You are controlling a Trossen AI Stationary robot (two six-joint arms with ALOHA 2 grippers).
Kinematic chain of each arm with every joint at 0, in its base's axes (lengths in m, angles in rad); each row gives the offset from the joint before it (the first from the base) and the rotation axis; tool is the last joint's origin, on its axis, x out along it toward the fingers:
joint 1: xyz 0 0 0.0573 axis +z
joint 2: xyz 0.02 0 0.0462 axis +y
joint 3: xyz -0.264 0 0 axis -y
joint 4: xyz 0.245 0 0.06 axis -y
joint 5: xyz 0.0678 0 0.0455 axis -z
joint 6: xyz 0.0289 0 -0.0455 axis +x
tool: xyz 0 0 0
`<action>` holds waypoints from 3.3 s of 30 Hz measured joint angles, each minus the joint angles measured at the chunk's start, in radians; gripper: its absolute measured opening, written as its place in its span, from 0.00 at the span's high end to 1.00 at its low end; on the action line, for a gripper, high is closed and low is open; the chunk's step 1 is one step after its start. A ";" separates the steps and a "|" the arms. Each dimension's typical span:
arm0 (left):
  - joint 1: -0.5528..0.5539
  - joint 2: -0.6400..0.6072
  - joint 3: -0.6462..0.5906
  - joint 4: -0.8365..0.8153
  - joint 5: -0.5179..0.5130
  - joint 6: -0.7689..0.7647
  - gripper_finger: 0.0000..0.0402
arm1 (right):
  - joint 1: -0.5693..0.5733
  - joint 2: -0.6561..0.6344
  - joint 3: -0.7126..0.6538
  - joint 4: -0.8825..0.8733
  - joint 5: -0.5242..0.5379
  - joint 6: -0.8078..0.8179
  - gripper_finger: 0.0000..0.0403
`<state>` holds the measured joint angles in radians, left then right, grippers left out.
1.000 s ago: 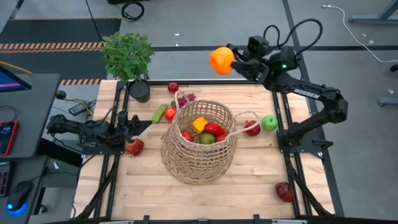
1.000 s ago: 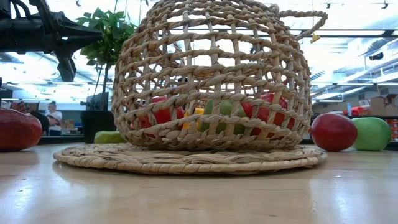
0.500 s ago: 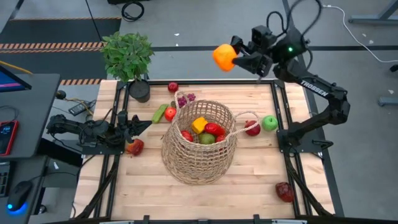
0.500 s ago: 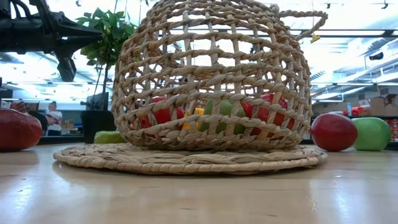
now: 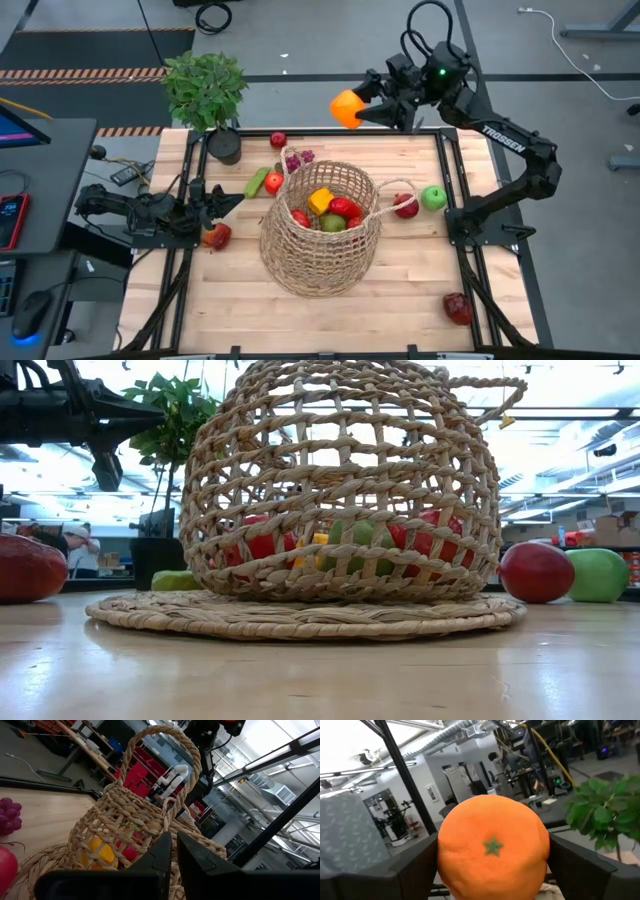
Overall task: Build produce basket
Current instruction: Put the orange into the brown basket
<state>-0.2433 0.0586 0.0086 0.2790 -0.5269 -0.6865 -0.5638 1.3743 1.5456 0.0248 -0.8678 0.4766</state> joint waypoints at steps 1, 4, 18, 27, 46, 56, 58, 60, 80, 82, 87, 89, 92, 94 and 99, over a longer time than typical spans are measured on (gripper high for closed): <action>0.000 0.000 0.000 0.000 0.000 0.000 0.91 | 0.005 0.000 0.008 -0.005 0.014 -0.009 0.14; 0.000 0.000 0.000 0.000 0.000 0.000 0.91 | 0.029 0.004 0.040 -0.027 0.050 -0.030 0.14; 0.000 0.000 0.000 0.000 0.000 0.000 0.92 | 0.342 0.027 0.071 -0.377 0.718 -0.212 0.14; 0.000 0.000 0.000 0.000 0.000 0.000 0.91 | 0.568 0.045 0.071 -0.407 1.032 -0.059 0.14; 0.000 0.000 0.000 0.000 0.000 0.000 0.91 | 0.612 0.049 0.071 -0.636 1.057 -0.017 0.14; 0.000 0.000 0.000 0.000 0.000 0.000 0.91 | 0.492 0.049 0.071 -0.801 0.926 -0.352 0.14; 0.000 0.000 0.000 0.000 0.000 0.000 0.91 | 0.475 0.049 0.071 -0.801 0.921 -0.467 0.14; 0.000 0.000 0.000 0.000 0.000 0.000 0.91 | 0.466 0.049 0.071 -0.796 0.921 -0.614 0.14; 0.000 0.000 0.000 0.000 0.000 0.000 0.91 | 0.443 0.249 0.071 -0.735 0.746 -0.980 0.14; 0.000 0.000 0.000 0.000 0.000 0.000 0.91 | 0.445 0.290 0.071 -0.733 0.716 -0.975 0.14; 0.000 0.000 0.000 0.000 0.000 0.000 0.91 | 0.444 0.386 0.071 -0.740 0.708 -0.973 0.14; 0.000 0.000 0.000 0.000 0.000 0.000 0.91 | 0.443 0.416 0.071 -0.746 0.709 -0.966 0.14; 0.000 0.000 0.000 0.000 0.000 0.000 0.91 | 0.451 0.457 0.071 -0.743 0.709 -0.951 0.14; 0.000 0.000 0.000 0.000 0.000 0.000 0.91 | 0.460 0.480 0.070 -0.745 0.712 -0.951 0.14; 0.000 0.000 0.000 0.000 0.000 0.000 0.92 | 0.481 0.511 0.071 -0.749 0.715 -0.950 0.14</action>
<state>-0.2432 0.0589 0.0084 0.2790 -0.5269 -0.6865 -0.0826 1.8853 1.6161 -0.7240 -0.1528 -0.4739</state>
